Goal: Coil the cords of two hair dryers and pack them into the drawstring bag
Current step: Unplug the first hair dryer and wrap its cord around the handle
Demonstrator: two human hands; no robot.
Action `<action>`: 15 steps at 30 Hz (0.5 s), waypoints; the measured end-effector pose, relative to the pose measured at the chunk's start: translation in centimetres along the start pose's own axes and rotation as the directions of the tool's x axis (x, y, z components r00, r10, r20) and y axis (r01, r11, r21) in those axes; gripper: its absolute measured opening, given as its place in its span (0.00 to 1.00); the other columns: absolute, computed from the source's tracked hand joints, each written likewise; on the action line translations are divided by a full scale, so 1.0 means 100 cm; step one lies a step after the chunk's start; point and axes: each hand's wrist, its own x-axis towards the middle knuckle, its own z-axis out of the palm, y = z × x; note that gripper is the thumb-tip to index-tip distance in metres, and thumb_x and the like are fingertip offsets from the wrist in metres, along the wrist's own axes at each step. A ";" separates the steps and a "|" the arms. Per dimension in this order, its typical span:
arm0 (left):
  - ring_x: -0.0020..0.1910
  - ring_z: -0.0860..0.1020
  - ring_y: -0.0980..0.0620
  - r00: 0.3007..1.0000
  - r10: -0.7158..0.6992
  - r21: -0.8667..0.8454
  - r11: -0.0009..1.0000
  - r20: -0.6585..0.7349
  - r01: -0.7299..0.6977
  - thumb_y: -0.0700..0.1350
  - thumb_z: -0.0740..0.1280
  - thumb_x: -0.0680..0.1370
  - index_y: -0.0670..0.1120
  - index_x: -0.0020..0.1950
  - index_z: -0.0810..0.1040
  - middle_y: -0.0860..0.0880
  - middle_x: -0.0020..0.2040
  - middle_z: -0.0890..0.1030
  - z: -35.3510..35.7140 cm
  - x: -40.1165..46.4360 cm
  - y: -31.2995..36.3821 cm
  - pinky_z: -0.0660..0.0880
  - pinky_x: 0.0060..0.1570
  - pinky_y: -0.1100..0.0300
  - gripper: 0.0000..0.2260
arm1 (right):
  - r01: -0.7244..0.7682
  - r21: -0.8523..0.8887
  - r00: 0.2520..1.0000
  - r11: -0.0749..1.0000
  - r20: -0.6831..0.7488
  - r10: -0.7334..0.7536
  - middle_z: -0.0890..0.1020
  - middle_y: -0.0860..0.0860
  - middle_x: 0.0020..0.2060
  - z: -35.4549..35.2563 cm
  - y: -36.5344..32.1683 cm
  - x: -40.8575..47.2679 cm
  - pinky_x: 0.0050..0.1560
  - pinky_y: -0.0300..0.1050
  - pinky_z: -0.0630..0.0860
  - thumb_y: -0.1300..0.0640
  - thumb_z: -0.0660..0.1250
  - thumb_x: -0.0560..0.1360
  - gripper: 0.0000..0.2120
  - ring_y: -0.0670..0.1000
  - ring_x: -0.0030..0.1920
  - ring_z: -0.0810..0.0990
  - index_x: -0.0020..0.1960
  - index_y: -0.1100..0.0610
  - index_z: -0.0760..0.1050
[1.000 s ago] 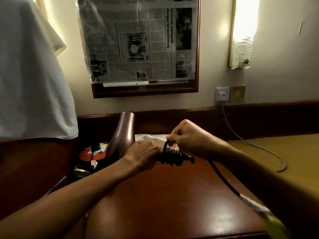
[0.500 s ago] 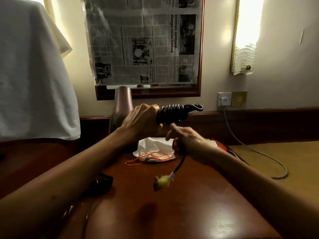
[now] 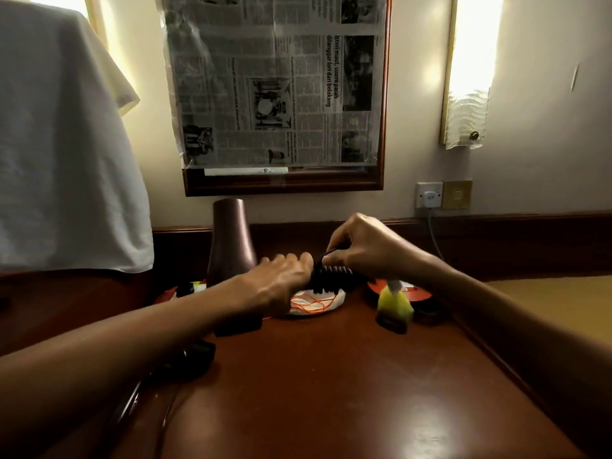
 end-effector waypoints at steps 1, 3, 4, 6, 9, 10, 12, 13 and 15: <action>0.51 0.75 0.44 0.998 0.056 0.057 0.997 -0.026 -0.055 0.37 0.67 0.73 0.44 0.62 0.63 0.44 0.52 0.74 0.003 -0.002 0.003 0.69 0.47 0.52 0.21 | 0.017 -0.035 1.000 0.999 -0.009 -0.017 0.82 0.46 0.30 -0.003 0.005 0.006 0.31 0.35 0.74 0.53 0.74 0.68 0.05 0.39 0.32 0.79 0.37 0.54 0.84; 0.52 0.75 0.44 0.991 0.128 0.054 0.991 -0.041 -0.126 0.36 0.66 0.74 0.43 0.65 0.64 0.44 0.55 0.75 0.004 -0.003 0.005 0.72 0.48 0.53 0.21 | 0.001 -0.081 1.000 0.997 -0.010 -0.002 0.82 0.45 0.29 -0.003 0.013 0.016 0.33 0.38 0.76 0.49 0.75 0.65 0.07 0.37 0.32 0.79 0.35 0.52 0.84; 0.50 0.76 0.46 0.990 0.136 -0.006 0.991 -0.040 -0.136 0.36 0.65 0.75 0.44 0.64 0.65 0.44 0.55 0.76 0.003 -0.002 0.002 0.72 0.45 0.56 0.19 | -0.013 -0.086 1.000 0.996 -0.006 0.013 0.83 0.45 0.30 -0.002 0.018 0.020 0.34 0.40 0.77 0.48 0.75 0.65 0.07 0.38 0.33 0.79 0.35 0.52 0.84; 0.43 0.77 0.51 0.987 0.141 -0.102 0.984 -0.076 -0.148 0.35 0.65 0.74 0.45 0.60 0.69 0.47 0.50 0.77 0.001 0.002 -0.008 0.71 0.38 0.62 0.15 | -0.047 -0.037 0.999 0.998 -0.001 0.047 0.84 0.46 0.32 0.000 0.031 0.025 0.33 0.39 0.79 0.47 0.76 0.66 0.08 0.40 0.34 0.81 0.35 0.52 0.84; 0.42 0.80 0.52 0.970 0.169 -0.148 0.969 -0.173 -0.196 0.36 0.67 0.73 0.47 0.56 0.73 0.50 0.46 0.79 -0.004 0.006 -0.024 0.77 0.38 0.60 0.13 | -0.083 0.115 0.997 0.990 0.013 0.082 0.84 0.46 0.33 0.001 0.045 0.029 0.29 0.30 0.74 0.49 0.74 0.70 0.09 0.39 0.33 0.82 0.39 0.55 0.85; 0.43 0.80 0.53 0.963 0.205 -0.146 0.962 -0.174 -0.231 0.37 0.67 0.74 0.47 0.56 0.74 0.50 0.46 0.79 -0.006 0.005 -0.026 0.77 0.41 0.60 0.12 | -0.077 0.123 0.996 0.989 0.045 0.072 0.84 0.46 0.33 0.001 0.047 0.031 0.30 0.30 0.73 0.49 0.74 0.70 0.09 0.39 0.32 0.82 0.39 0.55 0.85; 0.46 0.79 0.54 0.938 0.298 -0.123 0.939 -0.174 -0.321 0.38 0.66 0.75 0.46 0.57 0.74 0.50 0.48 0.79 -0.013 0.001 -0.025 0.76 0.46 0.62 0.12 | -0.084 0.206 0.983 0.975 0.175 0.048 0.85 0.48 0.36 -0.001 0.048 0.034 0.34 0.33 0.75 0.52 0.73 0.72 0.08 0.40 0.34 0.82 0.43 0.57 0.85; 0.47 0.78 0.55 0.912 0.349 -0.112 0.919 -0.215 -0.378 0.38 0.67 0.76 0.46 0.59 0.74 0.49 0.49 0.80 -0.015 0.000 -0.024 0.76 0.48 0.62 0.12 | -0.101 0.268 0.970 0.958 0.242 0.034 0.85 0.49 0.38 -0.002 0.050 0.035 0.36 0.33 0.76 0.54 0.72 0.73 0.07 0.42 0.36 0.82 0.45 0.58 0.84; 0.48 0.79 0.55 0.864 0.403 -0.089 0.890 -0.301 -0.446 0.39 0.69 0.74 0.46 0.61 0.73 0.49 0.52 0.81 -0.017 -0.003 -0.025 0.77 0.51 0.59 0.16 | -0.149 0.410 0.947 0.900 0.321 0.010 0.85 0.52 0.40 -0.002 0.060 0.029 0.38 0.35 0.78 0.60 0.68 0.75 0.07 0.44 0.38 0.82 0.49 0.61 0.83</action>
